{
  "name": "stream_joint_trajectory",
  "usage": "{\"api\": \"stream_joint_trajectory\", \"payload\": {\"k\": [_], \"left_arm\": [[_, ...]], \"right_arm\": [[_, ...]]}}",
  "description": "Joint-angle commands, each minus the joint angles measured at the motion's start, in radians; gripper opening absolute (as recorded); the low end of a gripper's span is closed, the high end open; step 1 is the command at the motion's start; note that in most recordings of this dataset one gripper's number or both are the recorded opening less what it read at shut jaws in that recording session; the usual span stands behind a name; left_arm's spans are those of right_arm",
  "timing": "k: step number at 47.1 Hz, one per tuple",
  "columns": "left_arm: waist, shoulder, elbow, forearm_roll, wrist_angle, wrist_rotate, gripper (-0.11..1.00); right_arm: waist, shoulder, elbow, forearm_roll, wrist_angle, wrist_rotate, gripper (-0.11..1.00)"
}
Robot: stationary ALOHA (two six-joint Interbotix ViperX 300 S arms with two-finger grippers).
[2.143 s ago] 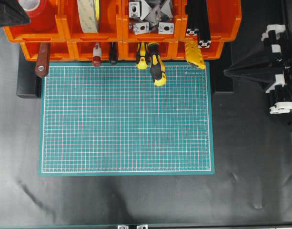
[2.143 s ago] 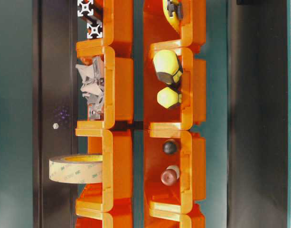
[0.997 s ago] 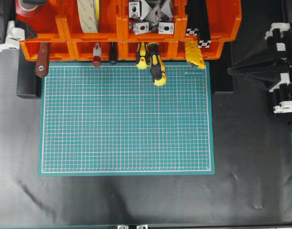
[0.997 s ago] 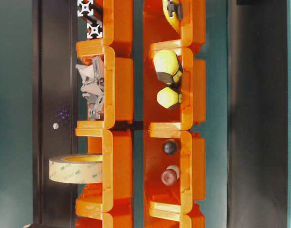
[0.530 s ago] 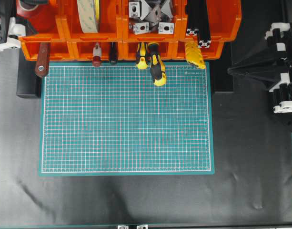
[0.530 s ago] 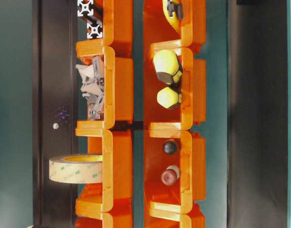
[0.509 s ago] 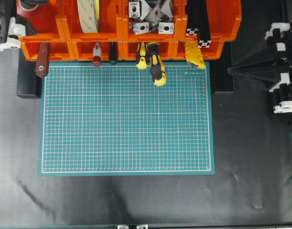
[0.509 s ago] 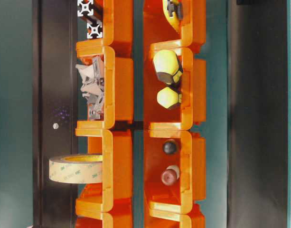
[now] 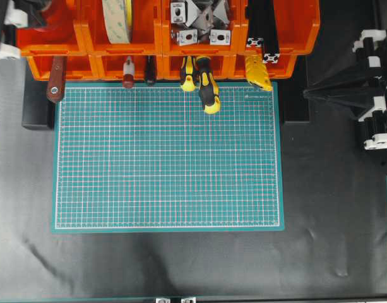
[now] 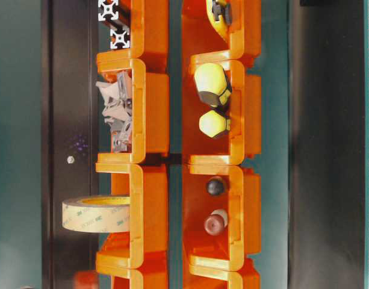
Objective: Pick vinyl tape from container rack with left arm.
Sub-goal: 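Close the left gripper on the red tape roll's rim and lift it out, then carry the red tape roll with the left gripper onto the green mat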
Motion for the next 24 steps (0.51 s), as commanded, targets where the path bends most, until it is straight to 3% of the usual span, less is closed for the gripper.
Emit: {"api": "stream_joint_trajectory", "payload": {"k": [1,8,16,24], "left_arm": [[0.005,-0.017,-0.091,0.002,0.021,0.000,0.20],[-0.028,-0.002,-0.192,0.002,0.094,-0.015,0.20],[-0.175,0.025,-0.284,0.000,0.115,-0.055,0.20],[-0.327,0.041,-0.285,0.000,0.044,-0.152,0.20]], "right_arm": [[0.002,0.003,-0.031,0.002,0.002,0.000,0.01],[0.002,0.003,-0.031,0.002,0.002,0.000,0.01],[0.002,0.003,-0.031,0.002,0.002,-0.002,0.01],[0.002,0.000,-0.031,0.002,0.002,0.000,0.01]]}}
